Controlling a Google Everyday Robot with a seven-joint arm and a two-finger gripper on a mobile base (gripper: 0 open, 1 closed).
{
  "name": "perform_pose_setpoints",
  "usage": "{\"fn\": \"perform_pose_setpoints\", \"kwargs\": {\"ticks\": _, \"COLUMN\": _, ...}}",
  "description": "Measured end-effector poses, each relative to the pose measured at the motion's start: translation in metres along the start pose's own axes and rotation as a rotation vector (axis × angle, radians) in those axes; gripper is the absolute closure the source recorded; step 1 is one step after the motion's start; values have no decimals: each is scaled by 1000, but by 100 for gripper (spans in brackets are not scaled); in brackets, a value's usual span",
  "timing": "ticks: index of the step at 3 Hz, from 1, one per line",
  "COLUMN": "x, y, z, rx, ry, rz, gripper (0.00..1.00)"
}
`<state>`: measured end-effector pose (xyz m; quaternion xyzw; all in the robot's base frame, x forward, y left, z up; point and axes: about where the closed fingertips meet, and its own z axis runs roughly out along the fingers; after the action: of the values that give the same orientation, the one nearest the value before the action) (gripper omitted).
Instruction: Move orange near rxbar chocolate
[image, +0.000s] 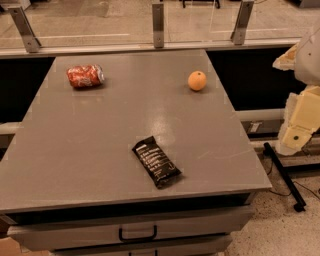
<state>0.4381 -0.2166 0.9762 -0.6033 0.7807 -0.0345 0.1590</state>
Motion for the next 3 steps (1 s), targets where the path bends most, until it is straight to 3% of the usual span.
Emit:
{"fn": "perform_pose_setpoints", "kwargs": {"ticks": 1, "x": 0, "y": 0, "z": 0, "rx": 0, "ry": 0, "rz": 0, "gripper": 0}}
{"fn": "perform_pose_setpoints", "kwargs": {"ticks": 2, "x": -4, "y": -16, "z": 17, "rx": 17, "ry": -42, "rz": 28, "gripper": 0}}
{"fn": "perform_pose_setpoints", "kwargs": {"ticks": 3, "x": -25, "y": -56, "z": 60, "rx": 47, "ry": -137, "rz": 78, "gripper": 0}}
